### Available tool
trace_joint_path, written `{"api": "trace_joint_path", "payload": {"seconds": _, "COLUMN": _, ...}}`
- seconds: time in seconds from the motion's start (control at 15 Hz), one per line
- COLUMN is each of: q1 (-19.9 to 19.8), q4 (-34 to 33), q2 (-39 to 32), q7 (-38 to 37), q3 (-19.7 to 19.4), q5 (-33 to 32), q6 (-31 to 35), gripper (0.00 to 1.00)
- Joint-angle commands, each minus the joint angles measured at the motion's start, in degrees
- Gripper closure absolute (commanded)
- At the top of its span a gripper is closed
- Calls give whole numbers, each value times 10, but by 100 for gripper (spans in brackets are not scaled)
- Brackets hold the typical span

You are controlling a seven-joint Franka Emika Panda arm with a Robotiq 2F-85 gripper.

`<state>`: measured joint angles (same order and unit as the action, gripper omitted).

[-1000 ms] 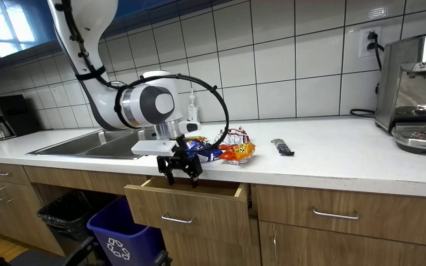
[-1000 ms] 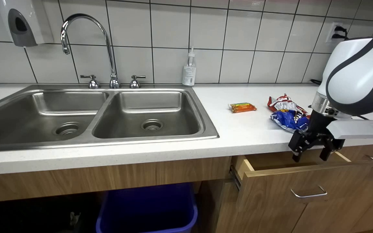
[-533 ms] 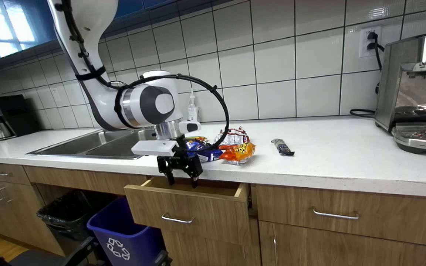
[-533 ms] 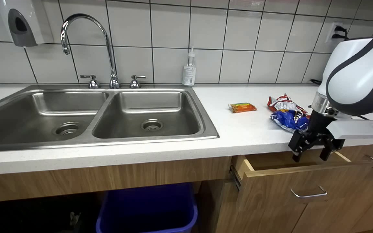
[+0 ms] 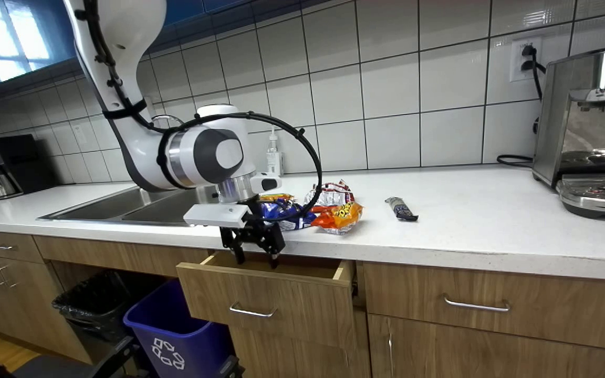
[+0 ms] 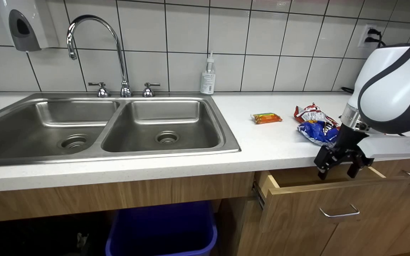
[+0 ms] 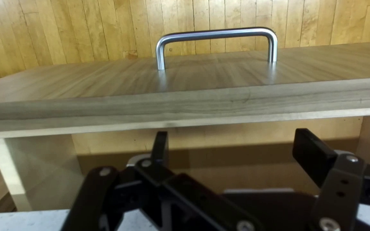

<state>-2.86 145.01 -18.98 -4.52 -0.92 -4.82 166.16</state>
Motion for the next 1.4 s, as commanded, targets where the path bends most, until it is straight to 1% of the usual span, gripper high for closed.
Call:
{"api": "trace_joint_path", "payload": {"seconds": 0.0, "q1": -11, "q4": 7, "q2": -9, "q7": 38, "q3": 19, "q5": 35, "q6": 20, "gripper": 0}}
{"api": "trace_joint_path", "payload": {"seconds": 0.4, "q1": -20, "q4": 9, "q2": -19, "q7": 63, "q3": 34, "q5": 59, "q6": 22, "gripper": 0}}
{"api": "trace_joint_path", "payload": {"seconds": 0.73, "q1": -14, "q4": 17, "q2": -11, "q7": 71, "q3": 30, "q5": 52, "q6": -2, "gripper": 0}}
{"api": "trace_joint_path", "payload": {"seconds": 0.93, "q1": -2, "q4": 29, "q2": -7, "q7": 69, "q3": 21, "q5": 43, "q6": 0, "gripper": 0}}
{"api": "trace_joint_path", "payload": {"seconds": 1.33, "q1": 4, "q4": 58, "q2": 3, "q7": 66, "q3": 20, "q5": 41, "q6": 8, "gripper": 0}}
